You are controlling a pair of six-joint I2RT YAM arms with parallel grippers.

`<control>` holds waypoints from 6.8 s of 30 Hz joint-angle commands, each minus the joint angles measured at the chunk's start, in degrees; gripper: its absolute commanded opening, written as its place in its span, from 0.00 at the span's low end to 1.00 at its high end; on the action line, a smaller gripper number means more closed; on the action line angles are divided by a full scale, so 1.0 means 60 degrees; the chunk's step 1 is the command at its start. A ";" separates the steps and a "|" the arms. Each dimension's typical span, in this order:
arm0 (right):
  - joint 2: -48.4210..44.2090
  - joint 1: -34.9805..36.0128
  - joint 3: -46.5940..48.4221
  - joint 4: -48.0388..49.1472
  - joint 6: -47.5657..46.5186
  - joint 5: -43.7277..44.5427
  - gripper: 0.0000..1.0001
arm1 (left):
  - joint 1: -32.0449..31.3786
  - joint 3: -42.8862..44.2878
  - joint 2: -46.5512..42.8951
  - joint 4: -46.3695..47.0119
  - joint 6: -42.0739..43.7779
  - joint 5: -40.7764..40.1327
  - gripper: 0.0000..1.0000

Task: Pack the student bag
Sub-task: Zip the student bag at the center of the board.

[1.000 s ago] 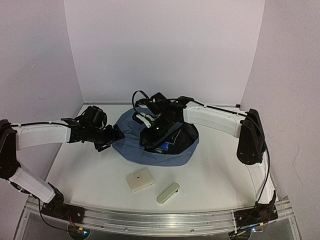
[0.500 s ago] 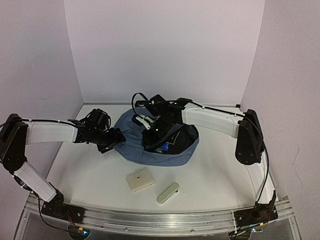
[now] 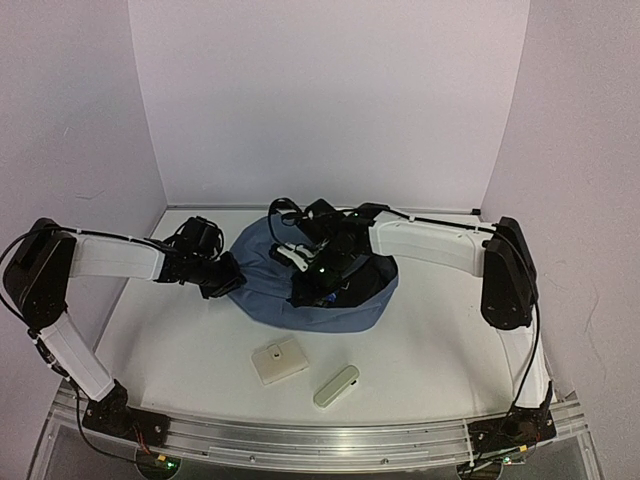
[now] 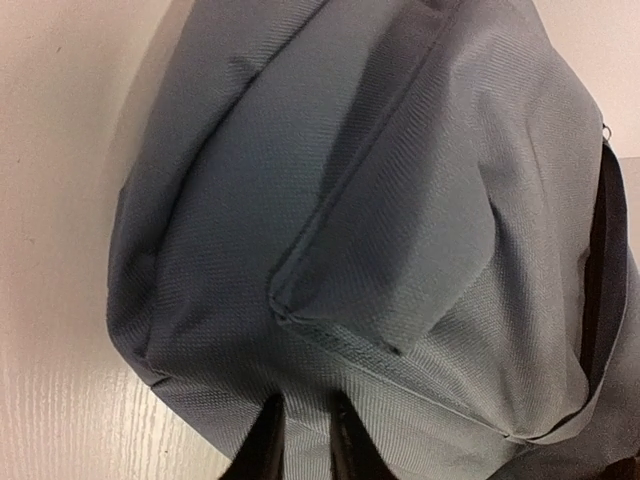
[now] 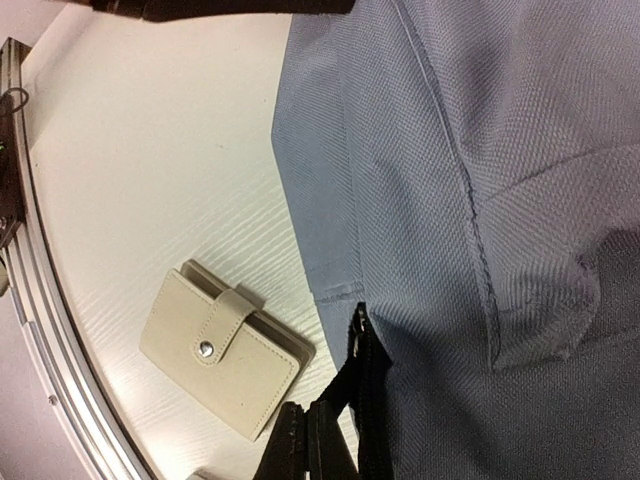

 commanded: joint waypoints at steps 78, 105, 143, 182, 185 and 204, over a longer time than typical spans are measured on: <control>-0.3269 -0.1180 -0.4196 -0.0455 -0.0843 -0.0363 0.00 | 0.3630 0.2933 0.2812 0.0631 0.1795 0.3080 0.09; -0.2545 -0.2246 -0.2844 -0.0236 0.0239 -0.1990 0.00 | -0.3574 -0.0066 -0.1610 0.0815 1.0519 -0.1037 0.64; -0.2573 -0.3544 -0.3270 -0.0169 0.0440 -0.2045 0.00 | -0.4847 0.2204 0.1106 -0.1164 1.3191 -0.2871 0.00; -0.3096 -0.3605 -0.3023 -0.0114 0.1003 -0.3450 0.00 | -0.6048 0.5176 0.3063 -0.1764 1.2411 -0.3725 0.17; -0.2940 -0.3911 -0.2992 -0.0126 0.1073 -0.3435 0.00 | -0.6064 0.4716 0.2490 -0.1809 1.2299 -0.3467 0.01; -0.1171 -0.5490 -0.1693 -0.0139 -0.0053 -0.2197 0.00 | -0.6063 0.1882 -0.0576 -0.3305 1.1498 -0.3641 0.00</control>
